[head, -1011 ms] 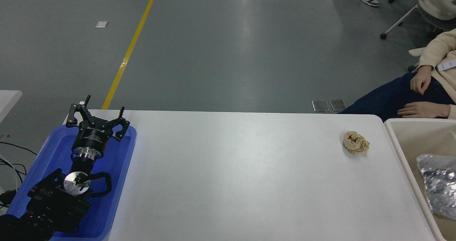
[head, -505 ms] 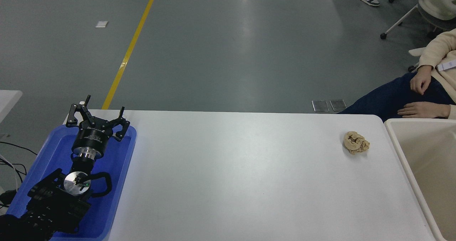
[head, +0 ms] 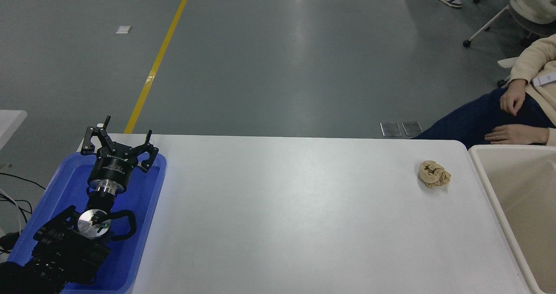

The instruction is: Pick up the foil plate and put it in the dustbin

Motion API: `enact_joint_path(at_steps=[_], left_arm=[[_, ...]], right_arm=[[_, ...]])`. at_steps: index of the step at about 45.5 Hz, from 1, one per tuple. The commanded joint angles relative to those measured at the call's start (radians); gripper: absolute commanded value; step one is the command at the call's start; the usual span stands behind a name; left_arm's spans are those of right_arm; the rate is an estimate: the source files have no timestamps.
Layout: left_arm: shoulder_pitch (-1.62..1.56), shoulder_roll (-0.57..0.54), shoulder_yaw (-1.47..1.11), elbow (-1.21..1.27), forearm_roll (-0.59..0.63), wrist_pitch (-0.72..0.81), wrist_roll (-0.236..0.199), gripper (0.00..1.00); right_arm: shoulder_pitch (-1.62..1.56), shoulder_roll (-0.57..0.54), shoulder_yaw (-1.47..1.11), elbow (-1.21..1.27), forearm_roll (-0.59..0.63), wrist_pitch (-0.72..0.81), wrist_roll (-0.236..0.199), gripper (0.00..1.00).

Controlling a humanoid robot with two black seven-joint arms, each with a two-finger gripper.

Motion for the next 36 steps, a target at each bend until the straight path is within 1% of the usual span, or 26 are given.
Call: enact_joint_path(at_steps=[1, 7, 14, 23, 24, 31, 36], left_arm=[[0.000, 0.000, 0.000, 0.000, 0.000, 0.000, 0.000, 1.00], [0.000, 0.000, 0.000, 0.000, 0.000, 0.000, 0.000, 1.00], [0.000, 0.000, 0.000, 0.000, 0.000, 0.000, 0.001, 1.00], [0.000, 0.000, 0.000, 0.000, 0.000, 0.000, 0.001, 1.00], [-0.001, 0.000, 0.000, 0.000, 0.000, 0.000, 0.000, 1.00], [-0.001, 0.000, 0.000, 0.000, 0.000, 0.000, 0.001, 1.00], [0.000, 0.000, 0.000, 0.001, 0.000, 0.000, 0.001, 1.00]], right_arm=[[0.296, -0.007, -0.275, 0.243, 0.001, 0.093, 0.000, 1.00], [0.442, 0.023, -0.393, 0.301, 0.001, 0.244, 0.000, 1.00], [0.603, 0.098, -0.493, 0.319, -0.004, 0.521, 0.000, 1.00], [0.780, 0.207, -0.504, 0.316, -0.006, 0.853, 0.000, 1.00], [0.796, 0.220, -0.504, 0.316, -0.004, 0.873, 0.000, 1.00], [0.904, 0.269, -0.492, 0.319, -0.004, 0.873, 0.000, 1.00], [0.970, 0.377, -0.508, 0.319, -0.006, 0.873, 0.000, 1.00]])
